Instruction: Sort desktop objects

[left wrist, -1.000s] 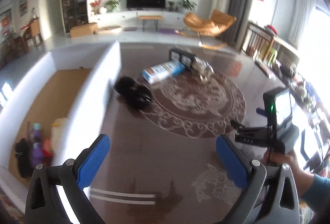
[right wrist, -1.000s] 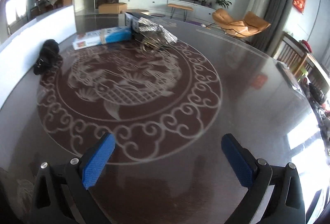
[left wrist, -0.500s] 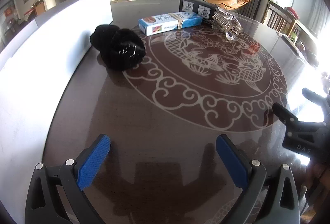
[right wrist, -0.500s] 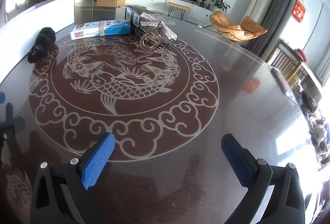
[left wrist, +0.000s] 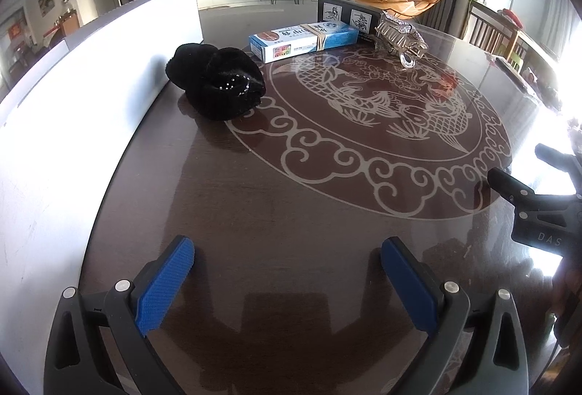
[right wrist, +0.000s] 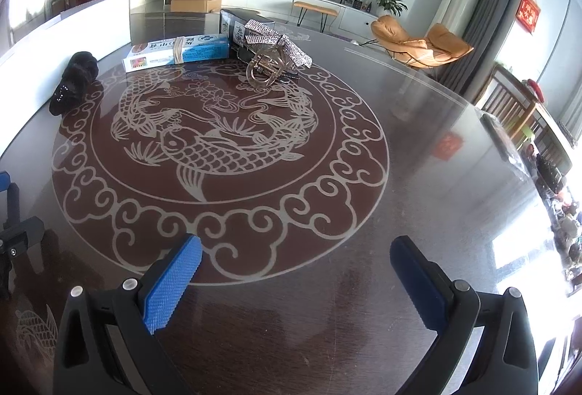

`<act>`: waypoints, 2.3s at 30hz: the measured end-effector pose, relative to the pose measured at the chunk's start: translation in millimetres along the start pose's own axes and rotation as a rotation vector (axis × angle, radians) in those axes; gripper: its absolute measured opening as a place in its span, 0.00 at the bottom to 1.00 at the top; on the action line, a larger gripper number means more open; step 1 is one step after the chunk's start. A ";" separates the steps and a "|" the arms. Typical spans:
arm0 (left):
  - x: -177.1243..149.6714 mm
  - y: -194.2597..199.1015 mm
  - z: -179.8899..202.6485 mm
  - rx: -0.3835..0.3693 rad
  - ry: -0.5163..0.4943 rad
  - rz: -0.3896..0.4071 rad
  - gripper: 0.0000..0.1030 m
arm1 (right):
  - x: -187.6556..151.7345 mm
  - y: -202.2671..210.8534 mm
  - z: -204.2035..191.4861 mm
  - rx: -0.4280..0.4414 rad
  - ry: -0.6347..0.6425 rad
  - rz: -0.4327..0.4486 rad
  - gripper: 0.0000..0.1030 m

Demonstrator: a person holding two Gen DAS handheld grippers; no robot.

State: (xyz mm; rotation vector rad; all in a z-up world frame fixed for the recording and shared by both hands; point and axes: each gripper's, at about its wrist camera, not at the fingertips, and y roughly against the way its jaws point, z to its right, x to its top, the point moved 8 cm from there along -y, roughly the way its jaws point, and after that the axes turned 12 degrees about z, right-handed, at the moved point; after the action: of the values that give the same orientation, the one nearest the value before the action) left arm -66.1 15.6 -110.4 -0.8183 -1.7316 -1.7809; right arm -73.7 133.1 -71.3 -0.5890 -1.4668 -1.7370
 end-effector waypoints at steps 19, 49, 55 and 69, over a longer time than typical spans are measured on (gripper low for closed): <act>16.1 -8.1 -7.1 0.019 0.067 -0.044 1.00 | -0.4 0.4 -0.9 0.001 -0.001 -0.001 1.00; 39.3 -11.9 24.1 -0.144 -0.059 0.072 0.35 | -0.4 2.2 -1.2 -0.009 0.010 0.003 1.00; 22.8 2.3 17.2 -0.143 -0.027 0.058 0.86 | -0.3 1.9 -1.7 -0.008 0.009 0.003 1.00; 19.8 -13.2 12.6 -0.067 -0.067 0.003 1.00 | 0.5 2.4 -1.2 -0.012 0.013 0.005 1.00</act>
State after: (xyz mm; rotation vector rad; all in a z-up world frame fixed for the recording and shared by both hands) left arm -88.4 29.7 -105.0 -0.9175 -1.7196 -1.8375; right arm -72.0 131.7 -69.7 -0.5859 -1.4461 -1.7437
